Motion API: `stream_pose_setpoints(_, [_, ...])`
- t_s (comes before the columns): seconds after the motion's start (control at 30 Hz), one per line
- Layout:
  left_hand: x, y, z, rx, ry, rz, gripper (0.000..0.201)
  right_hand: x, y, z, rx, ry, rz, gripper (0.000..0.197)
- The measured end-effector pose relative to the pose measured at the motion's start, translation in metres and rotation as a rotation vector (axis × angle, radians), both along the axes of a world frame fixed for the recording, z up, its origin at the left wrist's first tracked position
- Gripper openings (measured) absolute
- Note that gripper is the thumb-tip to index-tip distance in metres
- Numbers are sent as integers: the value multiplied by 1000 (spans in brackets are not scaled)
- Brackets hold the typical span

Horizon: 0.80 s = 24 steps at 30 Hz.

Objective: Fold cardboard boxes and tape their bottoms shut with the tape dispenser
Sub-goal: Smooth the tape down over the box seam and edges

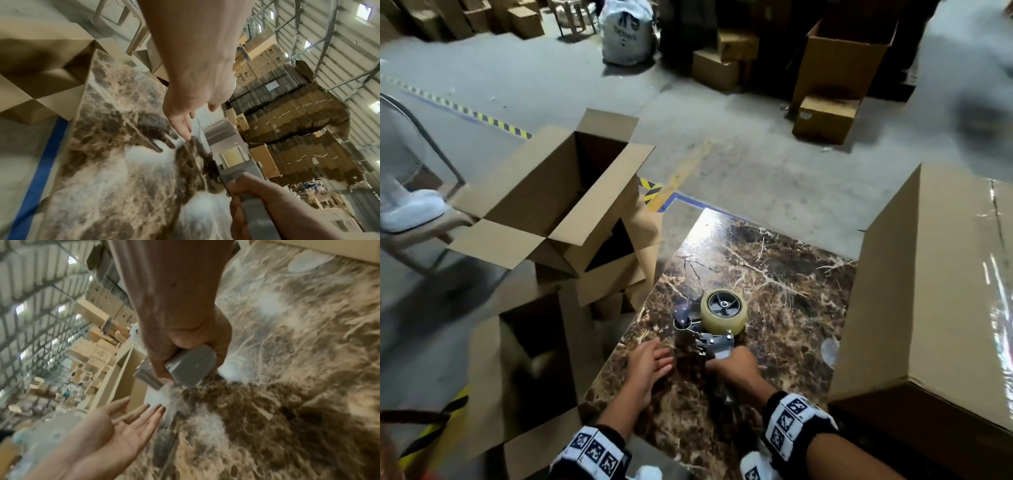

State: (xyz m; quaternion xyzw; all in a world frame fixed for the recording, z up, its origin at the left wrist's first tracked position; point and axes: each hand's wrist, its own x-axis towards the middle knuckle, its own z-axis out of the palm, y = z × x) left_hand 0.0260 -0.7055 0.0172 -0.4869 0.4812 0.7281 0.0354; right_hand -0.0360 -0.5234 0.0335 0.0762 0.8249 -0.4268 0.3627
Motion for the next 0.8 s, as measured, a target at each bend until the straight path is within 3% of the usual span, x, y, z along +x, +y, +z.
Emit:
stream_pose_setpoints(0.2, [-30,13,44,325,89,57,66,-3,29,79,-381,-90,31,10])
stream_pose_setpoints(0.37, [-53,48,130,388,334,-76,51,-5,62,140,-473,-178,146,15])
stream_pose_setpoints(0.4, [-50,53,145,375,380,-147,46,-4,68,152,-473,-194,146,10])
stream_pose_setpoints(0.47, [-31,56,160,258,432,-257,36,-3,83,162,-401,-198,149,22])
stream_pose_setpoints(0.53, [-11,61,168,101,473,-354,60,-2,98,174,-377,-223,157,45])
stream_pose_setpoints(0.57, [-10,64,166,120,500,-416,67,-1,105,180,-383,-240,145,48])
stream_pose_setpoints(0.63, [-12,77,183,135,562,-504,37,3,119,196,-431,-262,112,32])
stream_pose_setpoints(0.67, [-21,82,190,149,557,-520,19,5,125,202,-453,-242,100,26])
stream_pose_setpoints(0.7, [-32,86,199,166,515,-518,15,6,131,206,-460,-189,92,26])
stream_pose_setpoints(0.8, [-60,99,207,274,477,-374,37,4,139,215,-372,51,108,45])
